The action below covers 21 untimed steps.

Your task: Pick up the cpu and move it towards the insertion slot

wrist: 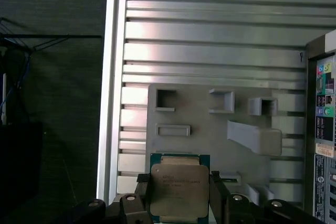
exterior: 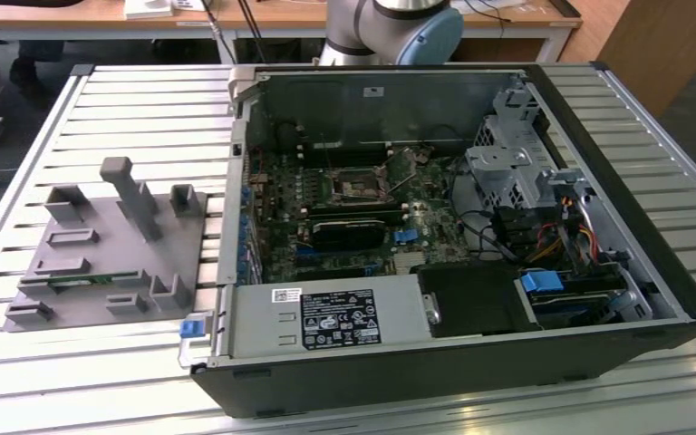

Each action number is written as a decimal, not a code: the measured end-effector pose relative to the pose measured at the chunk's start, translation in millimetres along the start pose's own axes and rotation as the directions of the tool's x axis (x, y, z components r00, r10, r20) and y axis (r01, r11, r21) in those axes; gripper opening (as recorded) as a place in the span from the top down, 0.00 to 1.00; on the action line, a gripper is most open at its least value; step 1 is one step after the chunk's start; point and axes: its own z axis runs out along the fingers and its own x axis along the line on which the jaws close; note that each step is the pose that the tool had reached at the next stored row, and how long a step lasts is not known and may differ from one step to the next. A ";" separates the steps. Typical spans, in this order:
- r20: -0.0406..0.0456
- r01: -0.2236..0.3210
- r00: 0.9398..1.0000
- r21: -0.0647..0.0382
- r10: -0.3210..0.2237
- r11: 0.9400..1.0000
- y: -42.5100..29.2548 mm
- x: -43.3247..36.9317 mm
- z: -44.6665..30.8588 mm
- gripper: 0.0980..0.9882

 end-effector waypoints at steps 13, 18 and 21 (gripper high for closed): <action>0.000 0.000 1.000 0.000 0.000 1.000 -0.3 -14.0 -0.3 0.51; 0.000 0.000 1.000 0.000 0.000 1.000 -0.5 -20.0 -0.4 0.51; 0.000 0.000 1.000 0.000 0.000 1.000 -0.6 -24.2 -0.4 0.51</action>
